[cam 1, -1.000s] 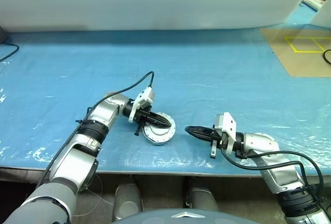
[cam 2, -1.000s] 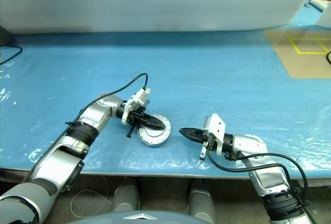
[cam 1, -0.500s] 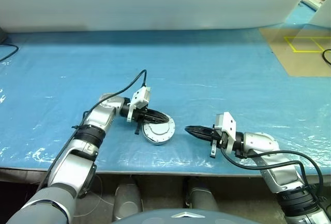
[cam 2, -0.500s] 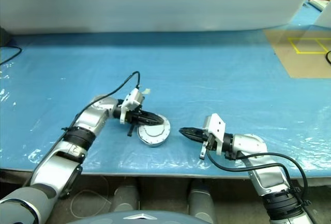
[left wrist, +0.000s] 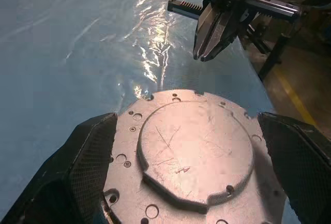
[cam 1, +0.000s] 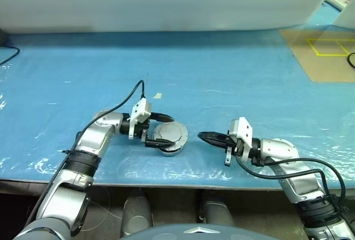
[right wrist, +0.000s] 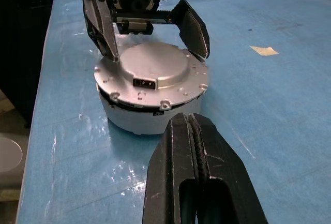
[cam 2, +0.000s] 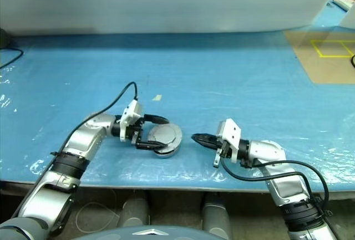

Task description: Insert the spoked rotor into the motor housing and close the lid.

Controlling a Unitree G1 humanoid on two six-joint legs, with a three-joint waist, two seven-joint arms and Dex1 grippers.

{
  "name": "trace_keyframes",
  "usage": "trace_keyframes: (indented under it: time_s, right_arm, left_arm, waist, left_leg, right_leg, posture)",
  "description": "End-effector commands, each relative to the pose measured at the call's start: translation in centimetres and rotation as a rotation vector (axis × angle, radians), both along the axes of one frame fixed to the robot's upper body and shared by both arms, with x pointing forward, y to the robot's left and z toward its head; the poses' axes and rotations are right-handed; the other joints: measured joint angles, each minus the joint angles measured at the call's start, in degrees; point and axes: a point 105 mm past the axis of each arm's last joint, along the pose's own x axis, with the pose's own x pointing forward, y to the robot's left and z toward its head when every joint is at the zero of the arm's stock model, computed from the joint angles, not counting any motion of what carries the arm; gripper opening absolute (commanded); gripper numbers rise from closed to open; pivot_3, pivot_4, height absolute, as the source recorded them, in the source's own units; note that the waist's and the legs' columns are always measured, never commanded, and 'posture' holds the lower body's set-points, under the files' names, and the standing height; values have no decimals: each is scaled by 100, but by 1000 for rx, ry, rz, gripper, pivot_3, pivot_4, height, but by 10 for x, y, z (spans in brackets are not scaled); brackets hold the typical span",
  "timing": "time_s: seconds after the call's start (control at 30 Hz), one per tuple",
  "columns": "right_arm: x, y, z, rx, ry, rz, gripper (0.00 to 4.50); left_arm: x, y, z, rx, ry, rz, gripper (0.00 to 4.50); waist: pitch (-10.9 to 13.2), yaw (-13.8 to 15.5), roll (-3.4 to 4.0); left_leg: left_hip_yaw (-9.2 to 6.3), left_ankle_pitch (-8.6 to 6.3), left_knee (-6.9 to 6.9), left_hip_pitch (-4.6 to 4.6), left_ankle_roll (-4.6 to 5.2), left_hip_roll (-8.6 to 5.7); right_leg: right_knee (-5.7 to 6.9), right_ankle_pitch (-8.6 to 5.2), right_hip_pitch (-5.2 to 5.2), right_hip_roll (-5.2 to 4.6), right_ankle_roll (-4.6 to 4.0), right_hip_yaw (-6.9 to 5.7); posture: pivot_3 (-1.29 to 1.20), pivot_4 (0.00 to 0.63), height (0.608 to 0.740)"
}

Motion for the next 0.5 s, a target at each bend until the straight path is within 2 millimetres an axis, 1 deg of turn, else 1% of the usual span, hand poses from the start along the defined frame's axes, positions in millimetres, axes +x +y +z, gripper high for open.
trace_keyframes:
  time_s: [0.03,0.17,0.23,0.3,0.33,0.37,0.4,0.5]
  right_arm:
    - [1,5,9,14,-34,25,0]
    - [3,6,9,12,-37,34,0]
    - [4,6,9,11,-37,37,0]
    - [4,6,8,5,-37,43,0]
    - [4,7,8,4,-37,45,0]
    - [4,7,7,3,-37,46,0]
    - [4,7,7,3,-37,46,0]
    - [4,7,8,5,-39,46,0]
  left_arm:
    - [-2,5,15,-39,-32,39,4483]
    - [-2,7,25,-80,-37,90,4483]
    - [-2,7,26,-77,-34,108,4483]
    - [1,9,32,-110,-15,149,4483]
    - [1,11,35,-124,-5,157,4199]
    - [1,12,37,-133,1,161,4115]
    - [0,15,38,-138,6,164,3898]
    - [-4,24,34,-126,20,177,2933]
  waist:
    - [0,-15,0]
    - [0,-69,0]
    - [0,-84,0]
    - [0,-110,0]
    - [0,-116,0]
    - [0,-121,0]
    - [0,-123,0]
    - [0,-142,0]
  left_leg:
    - [1,0,0,0,0,0]
    - [1,0,0,-3,0,0]
    - [1,0,1,-2,0,-1]
    - [1,0,1,-2,0,-1]
    - [1,0,1,-2,0,0]
    - [1,0,1,-3,0,0]
    - [1,0,1,-3,0,0]
    - [2,0,0,-3,0,0]
  right_leg:
    - [0,0,-1,0,0,0]
    - [1,0,-1,-1,0,0]
    - [1,0,-1,-1,0,0]
    - [1,0,-1,-1,0,0]
    - [1,0,-1,0,0,0]
    - [1,0,-2,0,0,0]
    - [0,0,-3,0,0,0]
    - [0,0,-3,1,0,1]
  posture:
    - [0,150,740]
    - [0,150,740]
    - [0,150,740]
    - [0,150,740]
    - [0,150,740]
    - [0,150,740]
    - [0,150,740]
    - [0,150,740]
